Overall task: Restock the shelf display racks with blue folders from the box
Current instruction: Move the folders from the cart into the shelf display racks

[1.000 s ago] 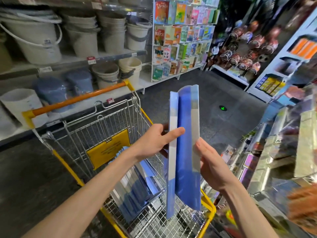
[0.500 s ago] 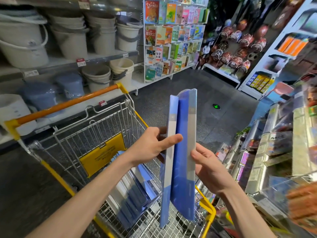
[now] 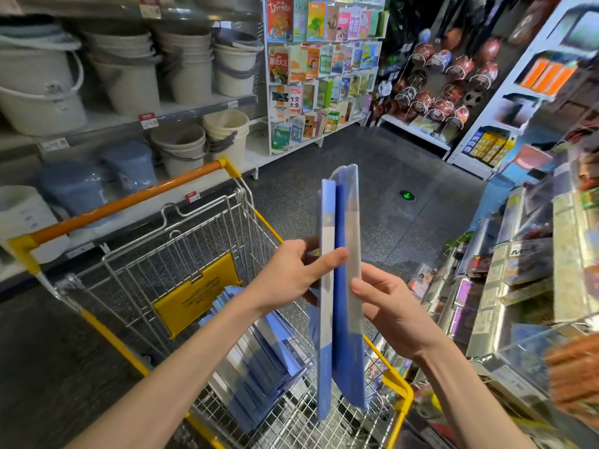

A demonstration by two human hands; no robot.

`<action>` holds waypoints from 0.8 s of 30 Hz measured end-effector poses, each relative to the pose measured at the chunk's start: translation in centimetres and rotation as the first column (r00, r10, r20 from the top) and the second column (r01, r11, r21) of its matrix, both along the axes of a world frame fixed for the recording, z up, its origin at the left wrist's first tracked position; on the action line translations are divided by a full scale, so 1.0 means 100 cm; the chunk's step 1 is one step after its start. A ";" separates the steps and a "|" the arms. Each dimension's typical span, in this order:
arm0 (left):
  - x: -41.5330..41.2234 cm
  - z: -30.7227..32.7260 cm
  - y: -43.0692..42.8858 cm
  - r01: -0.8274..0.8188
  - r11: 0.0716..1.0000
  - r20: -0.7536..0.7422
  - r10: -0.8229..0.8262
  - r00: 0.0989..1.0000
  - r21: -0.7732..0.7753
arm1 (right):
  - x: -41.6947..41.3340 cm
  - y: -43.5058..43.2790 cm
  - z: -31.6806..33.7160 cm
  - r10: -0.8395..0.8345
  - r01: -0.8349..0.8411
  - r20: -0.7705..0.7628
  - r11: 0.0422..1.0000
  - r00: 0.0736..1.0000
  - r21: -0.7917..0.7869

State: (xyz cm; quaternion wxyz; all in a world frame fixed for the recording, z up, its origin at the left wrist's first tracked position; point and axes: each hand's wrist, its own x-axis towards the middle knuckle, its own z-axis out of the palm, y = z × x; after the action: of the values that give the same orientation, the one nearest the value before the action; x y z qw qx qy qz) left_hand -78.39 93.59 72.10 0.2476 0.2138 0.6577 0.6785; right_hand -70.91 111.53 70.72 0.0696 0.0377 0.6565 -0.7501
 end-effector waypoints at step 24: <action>-0.058 0.107 0.162 -0.385 0.917 -0.297 0.397 0.868 0.098 | 0.071 0.118 0.169 -0.533 0.672 -0.486 0.723 0.692 0.163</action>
State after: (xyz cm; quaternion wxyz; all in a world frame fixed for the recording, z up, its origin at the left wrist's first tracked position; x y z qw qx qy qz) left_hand -84.22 109.83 82.83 -0.0055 0.1848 0.7059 0.6838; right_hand -63.83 123.36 87.61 -0.3294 0.1088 0.7207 -0.6002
